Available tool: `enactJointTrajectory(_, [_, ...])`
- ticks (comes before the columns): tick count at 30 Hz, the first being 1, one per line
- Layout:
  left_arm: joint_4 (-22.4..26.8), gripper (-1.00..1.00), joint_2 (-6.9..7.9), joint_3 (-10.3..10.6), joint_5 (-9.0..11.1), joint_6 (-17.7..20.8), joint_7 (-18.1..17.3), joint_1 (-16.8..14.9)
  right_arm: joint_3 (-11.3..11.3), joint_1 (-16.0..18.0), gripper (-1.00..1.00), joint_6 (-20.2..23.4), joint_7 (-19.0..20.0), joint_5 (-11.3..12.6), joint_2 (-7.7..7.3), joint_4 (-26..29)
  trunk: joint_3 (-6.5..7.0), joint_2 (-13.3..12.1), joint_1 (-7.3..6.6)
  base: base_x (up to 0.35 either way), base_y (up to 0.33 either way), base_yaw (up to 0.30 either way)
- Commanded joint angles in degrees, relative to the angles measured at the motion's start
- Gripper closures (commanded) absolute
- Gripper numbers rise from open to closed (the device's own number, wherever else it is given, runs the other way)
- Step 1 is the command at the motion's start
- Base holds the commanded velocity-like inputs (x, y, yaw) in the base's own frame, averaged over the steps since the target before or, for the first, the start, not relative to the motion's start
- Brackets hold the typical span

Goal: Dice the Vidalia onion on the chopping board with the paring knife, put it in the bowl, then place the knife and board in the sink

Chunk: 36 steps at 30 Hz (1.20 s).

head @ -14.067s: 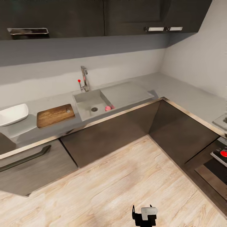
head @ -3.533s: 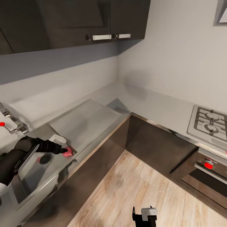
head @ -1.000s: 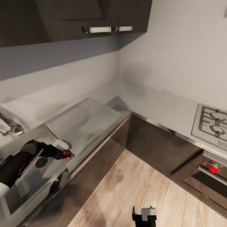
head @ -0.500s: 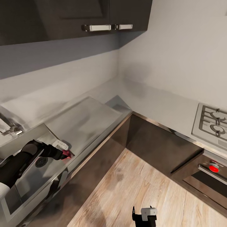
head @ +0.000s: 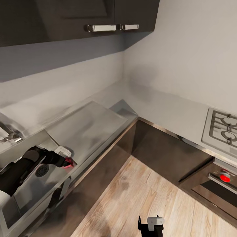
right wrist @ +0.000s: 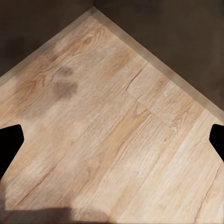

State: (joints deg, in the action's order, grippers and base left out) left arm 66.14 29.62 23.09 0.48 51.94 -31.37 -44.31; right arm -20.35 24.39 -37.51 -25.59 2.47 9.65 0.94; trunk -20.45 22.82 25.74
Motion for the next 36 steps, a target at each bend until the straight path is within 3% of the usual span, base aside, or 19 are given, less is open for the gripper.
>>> enactJointTrajectory(1, [0.04,-1.0,0.07,0.12,0.04,0.26,-0.09,-0.07,-0.48,0.05,-1.0,-0.11,-0.33,0.25,0.02,-0.06,-0.1,0.1,0.05,0.112,0.0,0.0])
enactJointTrajectory(10, [-0.16,-1.0,0.01,0.19,0.03,0.21,-0.09,-0.07,-0.48,0.05,-1.0,-0.11,-0.35,0.25,0.02,-0.06,-0.1,0.1,0.05,0.033,0.0,0.0])
enactJointTrajectory(21, [-1.19,-1.0,-0.34,1.8,-0.04,0.18,-0.05,-0.07,-0.48,0.05,-1.0,-0.11,-0.34,0.25,0.02,-0.06,-0.16,0.1,0.05,0.001,0.0,0.0])
enactJointTrajectory(25, [-1.23,-1.0,-1.04,2.41,-0.47,0.18,-0.01,-0.07,-0.48,0.05,-1.0,-0.11,-0.34,0.25,0.02,-0.06,-0.28,0.1,0.05,0.0,0.0,0.0])
enactJointTrajectory(36, [-1.22,-1.0,-1.14,2.47,-1.44,0.18,-0.01,-0.07,-0.48,0.05,-1.0,-0.11,-0.35,0.25,0.02,-0.06,-0.55,0.1,0.05,0.0,0.0,0.0])
